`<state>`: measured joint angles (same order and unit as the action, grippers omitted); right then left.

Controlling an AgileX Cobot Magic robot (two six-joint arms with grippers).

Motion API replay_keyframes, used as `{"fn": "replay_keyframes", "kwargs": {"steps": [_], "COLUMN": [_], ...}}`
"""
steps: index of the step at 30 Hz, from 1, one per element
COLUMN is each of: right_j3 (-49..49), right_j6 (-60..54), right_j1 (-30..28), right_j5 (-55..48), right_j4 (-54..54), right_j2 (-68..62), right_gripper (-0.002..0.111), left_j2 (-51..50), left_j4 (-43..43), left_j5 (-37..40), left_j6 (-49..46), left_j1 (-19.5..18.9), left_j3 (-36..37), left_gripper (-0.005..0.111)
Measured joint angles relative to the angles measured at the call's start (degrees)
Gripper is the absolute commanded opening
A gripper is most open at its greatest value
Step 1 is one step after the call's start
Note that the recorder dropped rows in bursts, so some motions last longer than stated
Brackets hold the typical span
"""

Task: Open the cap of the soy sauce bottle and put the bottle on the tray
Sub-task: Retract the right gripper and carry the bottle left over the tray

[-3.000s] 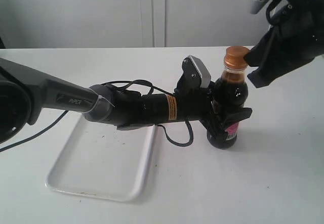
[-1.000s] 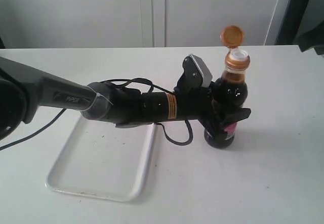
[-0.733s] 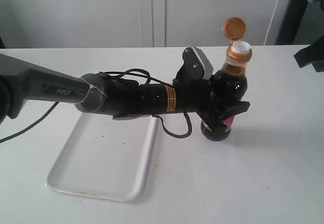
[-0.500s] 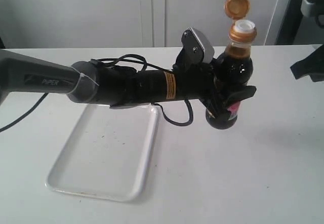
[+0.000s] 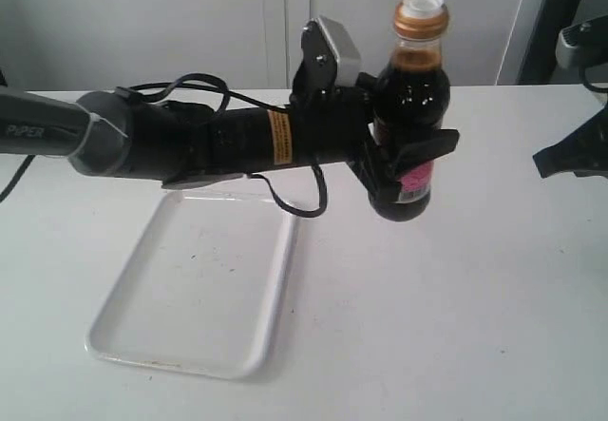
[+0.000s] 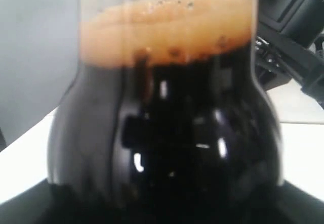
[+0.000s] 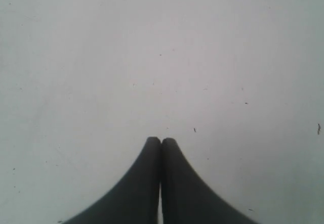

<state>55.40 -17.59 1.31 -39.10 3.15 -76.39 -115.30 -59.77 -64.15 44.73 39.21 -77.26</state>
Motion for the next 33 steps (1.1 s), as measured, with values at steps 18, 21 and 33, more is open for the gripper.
{"fn": "replay_keyframes", "kwargs": {"steps": [18, 21, 33], "right_j3": [-2.53, -2.56, -2.66], "right_j6": [0.0, 0.0, 0.0], "right_j1": [0.0, 0.0, 0.0], "right_j5": [6.75, 7.36, 7.99], "right_j4": [3.6, 3.73, 4.91], "right_j2": [-5.19, -6.05, -6.05], "right_gripper": [0.0, 0.0, 0.0], "left_j2": [6.56, 7.82, 10.86], "left_j4": [-1.38, -2.39, -4.51], "left_j5": [-0.95, -0.95, -1.1], "left_j6": [-0.7, -0.85, -2.61], "left_j1": [-11.2, -13.56, -17.88], "left_j3": [12.78, 15.63, 22.71], "left_gripper": [0.0, 0.0, 0.0]}}
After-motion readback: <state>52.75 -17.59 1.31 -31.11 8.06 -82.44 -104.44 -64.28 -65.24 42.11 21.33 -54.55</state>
